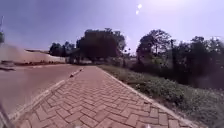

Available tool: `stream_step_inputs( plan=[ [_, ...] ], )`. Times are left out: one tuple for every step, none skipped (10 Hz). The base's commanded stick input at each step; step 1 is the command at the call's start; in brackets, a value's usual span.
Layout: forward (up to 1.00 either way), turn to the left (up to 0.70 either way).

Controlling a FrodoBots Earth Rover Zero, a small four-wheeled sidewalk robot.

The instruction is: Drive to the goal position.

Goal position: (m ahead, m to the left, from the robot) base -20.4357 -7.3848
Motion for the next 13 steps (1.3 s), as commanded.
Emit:
stream_step_inputs(
  plan=[
    [0.0,-0.3],
    [0.0,-0.3],
    [0.0,-0.3],
    [0.0,-0.3],
    [0.0,-0.3],
    [0.0,-0.3],
    [0.0,-0.3],
    [0.0,-0.3],
    [0.0,-0.3],
    [0.0,-0.3],
    [0.0,-0.3],
    [0.0,-0.3],
    [0.0,-0.3]
  ],
)
